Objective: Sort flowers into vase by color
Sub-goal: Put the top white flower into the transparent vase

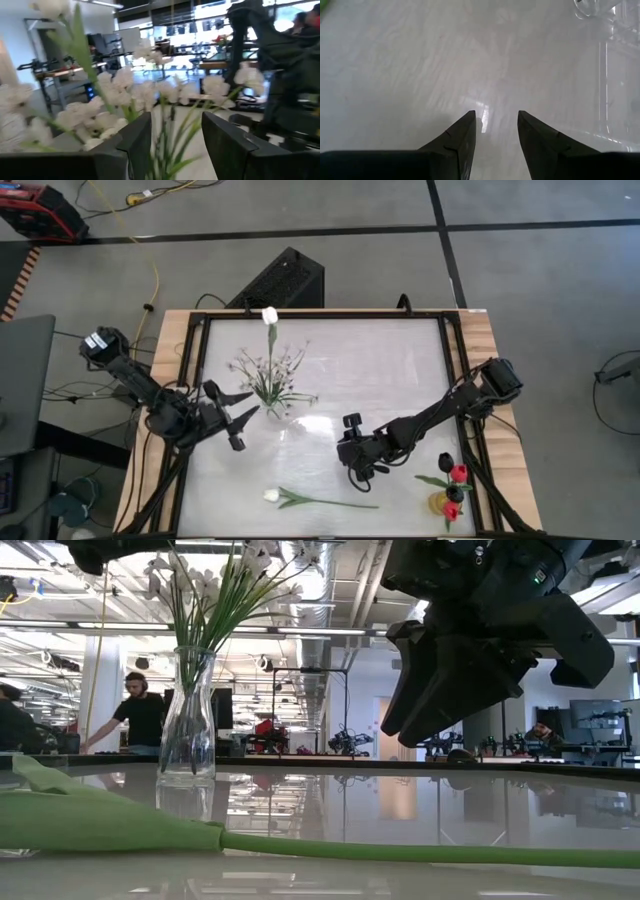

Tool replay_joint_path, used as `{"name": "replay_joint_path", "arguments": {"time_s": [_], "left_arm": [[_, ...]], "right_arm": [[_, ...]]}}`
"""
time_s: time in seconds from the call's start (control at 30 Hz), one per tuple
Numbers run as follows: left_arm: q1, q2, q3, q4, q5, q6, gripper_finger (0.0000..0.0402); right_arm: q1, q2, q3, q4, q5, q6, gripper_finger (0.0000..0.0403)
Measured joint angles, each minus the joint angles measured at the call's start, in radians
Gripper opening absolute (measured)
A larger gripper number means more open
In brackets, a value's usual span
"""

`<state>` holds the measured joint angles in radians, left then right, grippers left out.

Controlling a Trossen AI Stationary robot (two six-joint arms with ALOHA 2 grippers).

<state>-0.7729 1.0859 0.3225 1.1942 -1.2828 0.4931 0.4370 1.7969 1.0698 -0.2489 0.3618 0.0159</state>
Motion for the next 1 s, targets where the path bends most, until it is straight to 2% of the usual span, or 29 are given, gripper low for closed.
{"name": "replay_joint_path", "arguments": {"time_s": [0.13,0.3,0.43,0.57,0.63,0.7,0.77,0.87,1.0], "left_arm": [[-0.041,0.0,0.0,0.0,0.069,0.0,0.0165],[-0.129,0.0,0.0,-0.01,0.09,-0.023,0.0164],[-0.224,-0.001,0.001,-0.115,-0.008,-0.115,0.0164],[-0.312,0.0,0.001,-0.265,-0.175,-0.254,0.0164],[-0.339,0.0,0.001,-0.343,-0.271,-0.332,0.0164],[-0.343,0.0,0.0,-0.441,-0.284,-0.432,0.0164],[-0.324,0.002,-0.008,-0.518,-0.274,-0.59,0.0164],[-0.281,0.02,-0.022,-0.665,-0.237,-0.839,0.0164],[-0.239,0.031,-0.028,-0.85,-0.174,-1.103,0.0164]], "right_arm": [[0.0,0.0,0.009,-0.021,-0.013,0.002,0.017],[0.015,-0.05,0.122,-0.213,-0.047,-0.014,0.017],[0.015,-0.157,0.194,-0.264,-0.026,-0.106,0.0162],[-0.036,-0.308,0.223,-0.185,0.112,-0.203,0.0132],[-0.092,-0.376,0.224,-0.071,0.145,-0.237,0.0106],[-0.177,-0.42,0.225,0.037,0.122,-0.238,0.007],[-0.273,-0.436,0.225,0.107,0.049,-0.216,0.0027],[-0.419,-0.417,0.239,0.168,-0.06,-0.141,0.0017],[-0.588,-0.331,0.352,0.117,-0.195,-0.014,0.0017]]}}
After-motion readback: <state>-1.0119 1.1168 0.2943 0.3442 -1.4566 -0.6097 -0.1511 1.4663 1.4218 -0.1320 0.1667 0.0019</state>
